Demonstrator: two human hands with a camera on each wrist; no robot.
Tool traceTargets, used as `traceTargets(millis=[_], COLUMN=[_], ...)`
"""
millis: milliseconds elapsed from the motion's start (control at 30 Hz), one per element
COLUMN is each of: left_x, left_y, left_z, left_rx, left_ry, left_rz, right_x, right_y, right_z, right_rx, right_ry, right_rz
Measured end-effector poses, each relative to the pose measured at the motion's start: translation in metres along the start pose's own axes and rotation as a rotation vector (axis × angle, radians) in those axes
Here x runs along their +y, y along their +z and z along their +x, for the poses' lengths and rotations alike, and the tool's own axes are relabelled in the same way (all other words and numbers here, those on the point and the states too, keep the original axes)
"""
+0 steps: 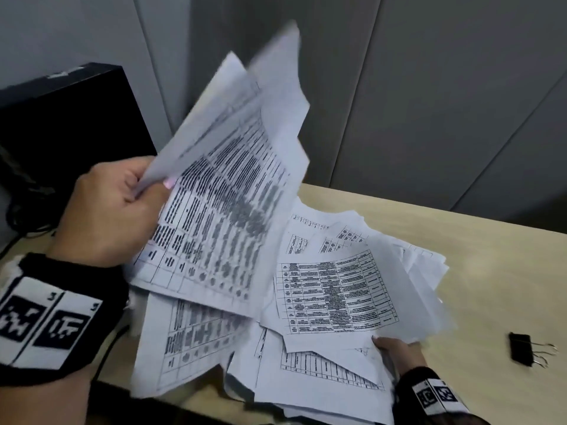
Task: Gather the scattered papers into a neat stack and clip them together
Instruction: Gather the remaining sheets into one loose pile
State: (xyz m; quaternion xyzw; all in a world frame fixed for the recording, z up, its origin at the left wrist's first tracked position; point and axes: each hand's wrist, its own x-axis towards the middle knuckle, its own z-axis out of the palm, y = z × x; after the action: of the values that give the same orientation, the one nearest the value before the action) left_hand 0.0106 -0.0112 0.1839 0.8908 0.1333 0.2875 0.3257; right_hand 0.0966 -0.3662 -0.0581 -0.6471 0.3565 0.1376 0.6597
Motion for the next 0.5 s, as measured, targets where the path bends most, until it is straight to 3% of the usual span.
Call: traceTargets(millis=[100, 167, 267, 400, 500], left_x=[0.002, -0.007, -0.03, -0.085, -0.117], left_y=[0.014, 0.042, 0.105, 0.184, 0.21], left_z=[0.008, 0.013, 0.002, -0.03, -0.051], left_rx=[-0.046, -0.097, -0.238, -0.397, -0.501], left_ry=[-0.04, -0.1, -0.324, -0.473, -0.552], left_rz=[-0.233, -0.361, -0.486, -0.3, -0.09], right_x=[-0.001, 0.002, 0.015, 0.007, -0.003], right_y=[-0.001, -0.001, 0.002, -0.002, -0.01], right_z=[0.001, 0.008, 0.017, 0.007, 0.001], right_rx=[-0.046, 0.007, -0.06, -0.175, -0.014], right_ry=[0.012, 0.049, 0.045, 0.107, 0.086], right_rz=[0.006, 0.047, 0.046, 0.16, 0.197])
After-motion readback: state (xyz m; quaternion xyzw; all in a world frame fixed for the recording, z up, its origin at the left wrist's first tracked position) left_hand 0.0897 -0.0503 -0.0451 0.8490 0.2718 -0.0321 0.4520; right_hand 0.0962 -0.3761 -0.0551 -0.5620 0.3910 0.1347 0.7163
